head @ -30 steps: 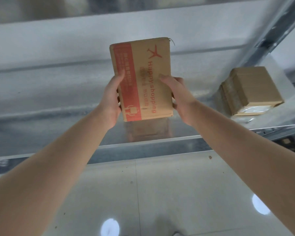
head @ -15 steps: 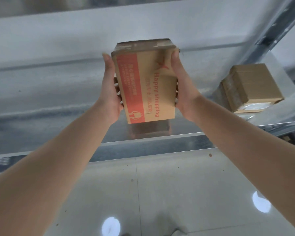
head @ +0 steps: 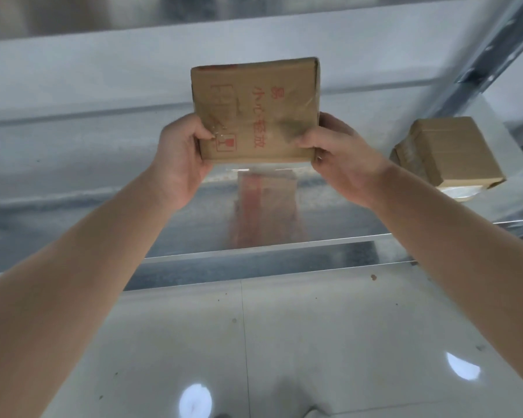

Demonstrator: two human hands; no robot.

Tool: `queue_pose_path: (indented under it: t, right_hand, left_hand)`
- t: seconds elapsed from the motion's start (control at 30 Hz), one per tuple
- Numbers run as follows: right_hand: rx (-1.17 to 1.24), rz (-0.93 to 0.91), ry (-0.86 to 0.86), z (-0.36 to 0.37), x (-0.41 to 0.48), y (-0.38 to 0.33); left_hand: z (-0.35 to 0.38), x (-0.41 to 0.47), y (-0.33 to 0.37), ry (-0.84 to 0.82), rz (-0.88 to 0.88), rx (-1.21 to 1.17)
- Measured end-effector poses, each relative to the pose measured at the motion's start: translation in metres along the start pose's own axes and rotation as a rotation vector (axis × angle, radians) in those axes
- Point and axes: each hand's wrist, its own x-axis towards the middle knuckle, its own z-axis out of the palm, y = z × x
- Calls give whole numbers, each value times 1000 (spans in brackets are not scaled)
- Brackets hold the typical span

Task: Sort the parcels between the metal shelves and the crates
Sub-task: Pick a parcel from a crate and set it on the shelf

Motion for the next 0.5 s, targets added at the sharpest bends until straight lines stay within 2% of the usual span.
queue_pose_path:
  t: [0.33, 0.5]
  right_hand:
    - [18, 73, 3, 9, 0, 10]
    - [170, 178, 125, 12, -1, 5]
  left_hand:
    - [0, -7, -12, -35, -27, 110]
    - [4, -7, -10, 129, -151, 120]
